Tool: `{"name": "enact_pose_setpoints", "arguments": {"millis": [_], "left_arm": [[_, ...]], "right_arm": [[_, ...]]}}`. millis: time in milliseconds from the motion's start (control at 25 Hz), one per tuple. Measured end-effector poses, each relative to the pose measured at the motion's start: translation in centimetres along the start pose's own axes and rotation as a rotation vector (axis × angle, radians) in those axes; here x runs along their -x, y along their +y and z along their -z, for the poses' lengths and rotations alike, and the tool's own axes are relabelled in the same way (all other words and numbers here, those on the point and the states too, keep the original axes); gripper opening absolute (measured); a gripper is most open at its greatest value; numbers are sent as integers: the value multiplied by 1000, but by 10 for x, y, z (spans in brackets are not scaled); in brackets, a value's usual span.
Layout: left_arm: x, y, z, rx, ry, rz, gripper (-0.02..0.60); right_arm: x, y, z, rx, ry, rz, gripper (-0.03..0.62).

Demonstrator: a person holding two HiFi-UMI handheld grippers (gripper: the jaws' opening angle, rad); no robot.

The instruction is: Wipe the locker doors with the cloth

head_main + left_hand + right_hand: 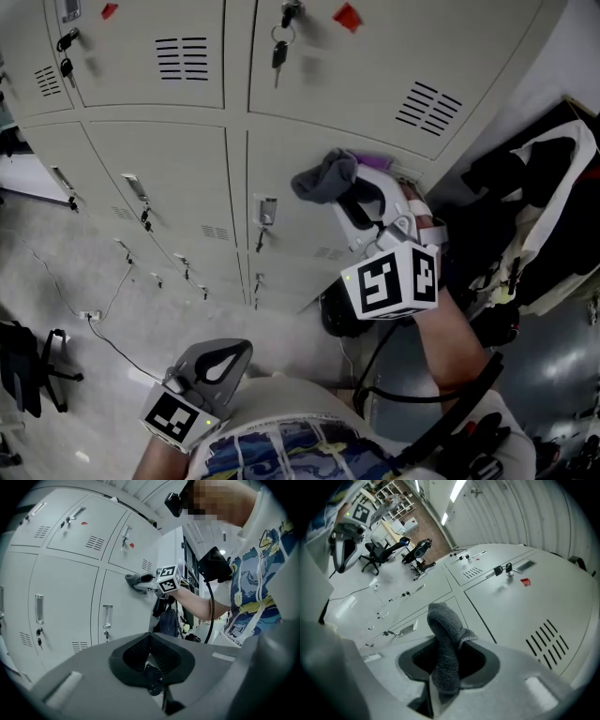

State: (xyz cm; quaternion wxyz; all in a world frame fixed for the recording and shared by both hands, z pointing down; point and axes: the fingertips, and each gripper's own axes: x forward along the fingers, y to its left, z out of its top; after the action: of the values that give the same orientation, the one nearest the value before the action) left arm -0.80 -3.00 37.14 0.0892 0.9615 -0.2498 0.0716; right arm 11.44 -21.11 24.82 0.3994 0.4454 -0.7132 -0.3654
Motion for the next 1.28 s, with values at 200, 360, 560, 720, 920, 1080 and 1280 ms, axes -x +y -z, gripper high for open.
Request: {"name": "enact_pose_setpoints", "arguments": {"millis": [200, 360, 560, 720, 920, 1080, 1280], "left_arm": [[5, 5, 2, 6, 8, -23, 2], [7, 7, 3, -2, 20, -31, 2], [9, 9, 3, -8, 31, -40, 2], [8, 9, 3, -9, 41, -43, 2], [10, 11, 5, -1, 49, -58, 2], [11, 11, 7, 3, 55, -67, 2], [14, 12, 9, 1, 60, -81, 2]], "right_arm": [[-16, 44, 17, -11, 17, -78, 112], [-30, 84, 38, -44, 46, -149, 112], [-43, 127, 55, -59, 77, -226, 112], [-56, 170, 75, -49, 110, -297, 110], [-71, 225, 100, -46, 152, -385, 110], [-84, 265, 119, -43, 193, -444, 110], [-94, 301, 137, -56, 231, -498, 110]]}}
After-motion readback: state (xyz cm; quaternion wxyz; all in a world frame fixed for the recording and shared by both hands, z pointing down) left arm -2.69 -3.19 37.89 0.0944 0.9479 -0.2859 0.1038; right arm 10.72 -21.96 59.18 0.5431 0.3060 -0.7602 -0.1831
